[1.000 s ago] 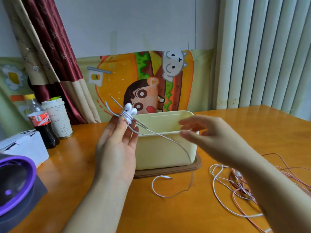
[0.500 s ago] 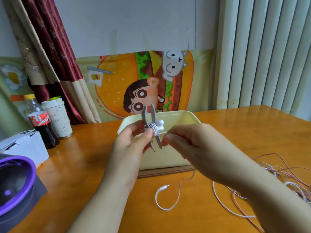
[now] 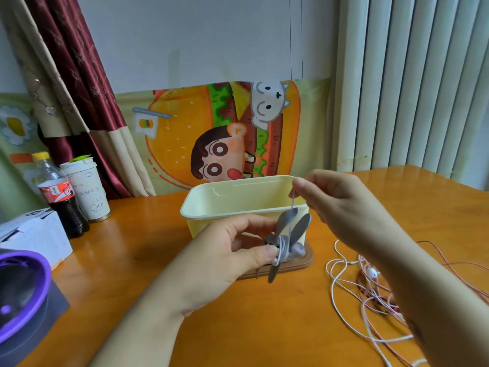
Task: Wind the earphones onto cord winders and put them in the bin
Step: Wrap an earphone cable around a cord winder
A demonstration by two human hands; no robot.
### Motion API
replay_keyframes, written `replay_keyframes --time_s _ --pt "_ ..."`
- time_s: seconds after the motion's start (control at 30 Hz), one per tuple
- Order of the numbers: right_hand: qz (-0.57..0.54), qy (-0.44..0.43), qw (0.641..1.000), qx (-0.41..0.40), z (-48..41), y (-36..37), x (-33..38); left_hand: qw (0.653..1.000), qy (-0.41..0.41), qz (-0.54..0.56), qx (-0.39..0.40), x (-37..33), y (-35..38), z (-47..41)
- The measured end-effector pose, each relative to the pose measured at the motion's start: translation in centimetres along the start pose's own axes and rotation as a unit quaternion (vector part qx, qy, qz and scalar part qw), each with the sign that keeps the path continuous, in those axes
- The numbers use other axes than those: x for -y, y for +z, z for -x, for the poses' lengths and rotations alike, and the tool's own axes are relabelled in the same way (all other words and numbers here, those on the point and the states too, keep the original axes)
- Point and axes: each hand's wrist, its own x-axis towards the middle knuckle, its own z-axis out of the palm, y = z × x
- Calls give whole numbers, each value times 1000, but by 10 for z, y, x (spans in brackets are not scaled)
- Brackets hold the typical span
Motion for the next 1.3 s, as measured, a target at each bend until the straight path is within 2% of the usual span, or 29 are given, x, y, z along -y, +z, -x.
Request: replay_keyframes --time_s 0.07,0.13,0.2,0.27,0.37,0.5,0.57,0.63,0.73,0.87,1.1,1.2,1.3 --pt "-25 25 999 5 0 11 -7 999 7 36 16 -1 1 1" --pt "-58 57 996 34 2 22 -12 992 16 124 12 -2 0 0" --pt "-67 70 993 73 7 34 -14 973 18 231 -13 -4 -1 -2" --pt "-35 48 992 114 12 42 -12 956 19 288 -57 -6 -3 -5" --pt "13 7 986 166 16 48 -6 939 11 318 -129 -5 -6 -7" --pt "55 -17 981 184 17 40 2 918 -2 346 -194 -1 -10 -9" --pt "77 -36 978 191 18 34 9 920 -7 331 -210 2 -10 -9" --pt "97 -57 976 186 17 28 15 937 -16 275 -216 5 -9 -9" --pt "107 -86 977 162 17 18 24 972 -32 130 -192 9 -6 -7" --pt "137 -104 978 117 13 5 23 995 -45 -15 -93 5 1 -3" --pt "63 -56 996 30 3 -4 8 999 -33 -6 -21 4 0 -1" --pt "-15 -12 1000 23 2 1 3 999 -12 48 6 1 2 0" --pt "-65 41 995 64 1 16 -11 992 10 122 16 -1 2 -1"
